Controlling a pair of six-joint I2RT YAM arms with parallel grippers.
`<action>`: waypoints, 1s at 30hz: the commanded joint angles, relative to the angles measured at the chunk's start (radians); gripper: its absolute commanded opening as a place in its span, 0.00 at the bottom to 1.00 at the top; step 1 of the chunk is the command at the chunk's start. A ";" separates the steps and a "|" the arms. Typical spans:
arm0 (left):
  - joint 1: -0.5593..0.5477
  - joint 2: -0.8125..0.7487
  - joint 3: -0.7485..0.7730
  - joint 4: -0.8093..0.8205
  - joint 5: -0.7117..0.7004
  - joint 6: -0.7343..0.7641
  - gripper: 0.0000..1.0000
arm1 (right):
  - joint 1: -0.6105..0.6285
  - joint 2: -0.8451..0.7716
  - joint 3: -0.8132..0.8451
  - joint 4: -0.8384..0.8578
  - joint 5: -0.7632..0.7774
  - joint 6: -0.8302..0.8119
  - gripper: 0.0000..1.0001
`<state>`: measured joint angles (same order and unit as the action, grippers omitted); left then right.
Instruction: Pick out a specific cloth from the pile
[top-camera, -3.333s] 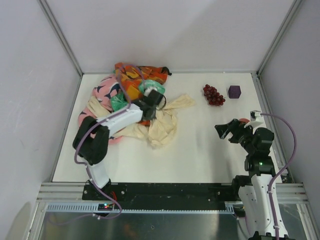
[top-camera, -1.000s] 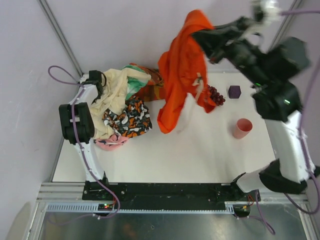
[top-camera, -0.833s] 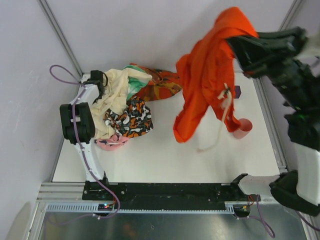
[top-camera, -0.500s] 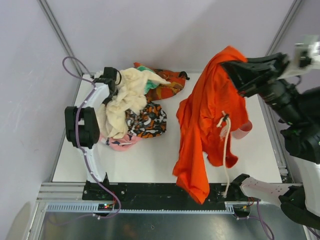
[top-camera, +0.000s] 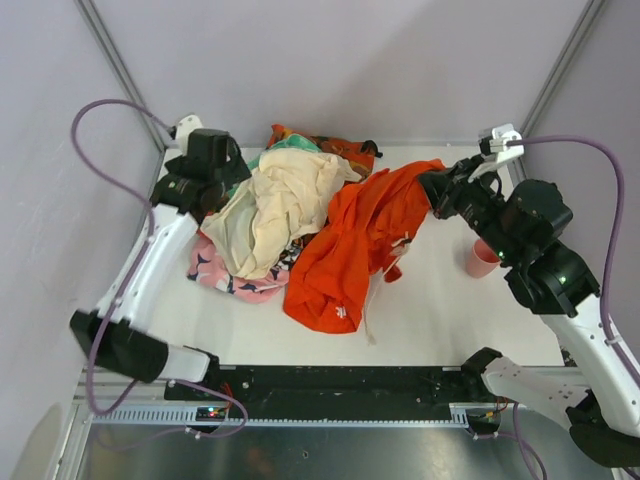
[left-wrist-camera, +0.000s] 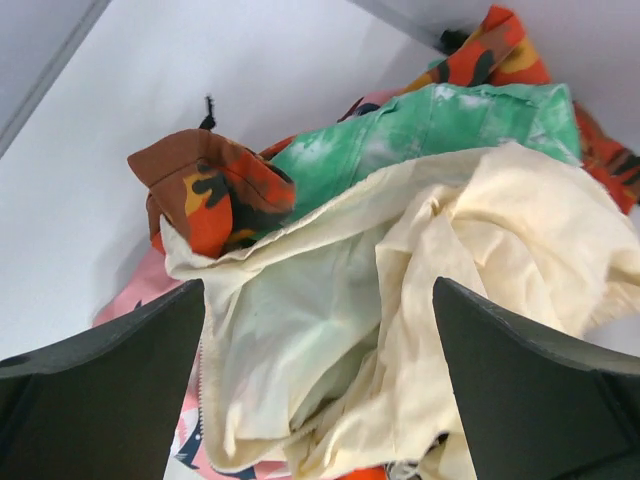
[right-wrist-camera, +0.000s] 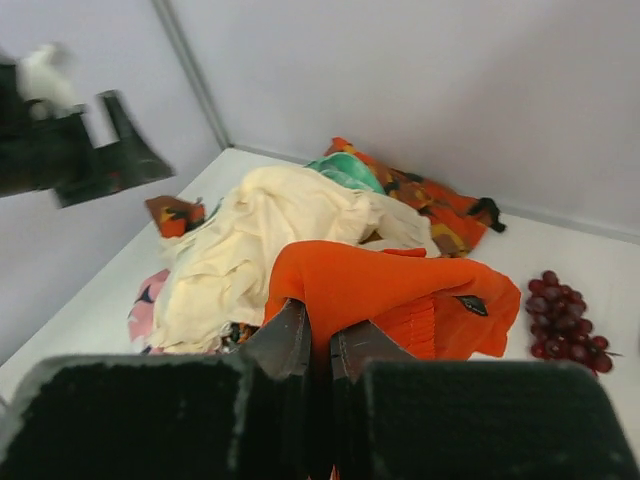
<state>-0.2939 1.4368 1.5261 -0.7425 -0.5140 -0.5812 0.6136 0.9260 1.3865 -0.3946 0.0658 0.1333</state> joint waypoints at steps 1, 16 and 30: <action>-0.056 -0.167 -0.088 -0.013 -0.034 0.015 1.00 | -0.011 -0.082 0.006 0.064 0.135 0.010 0.00; -0.332 -0.318 -0.337 -0.006 0.092 -0.090 1.00 | -0.020 -0.126 -0.093 -0.005 0.148 0.073 0.00; -0.351 -0.480 -0.571 -0.005 0.100 -0.174 1.00 | -0.015 -0.085 -0.945 0.295 -0.026 0.566 0.03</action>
<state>-0.6392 1.0172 0.9993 -0.7570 -0.4114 -0.7086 0.5945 0.8097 0.5575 -0.2478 0.0628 0.5152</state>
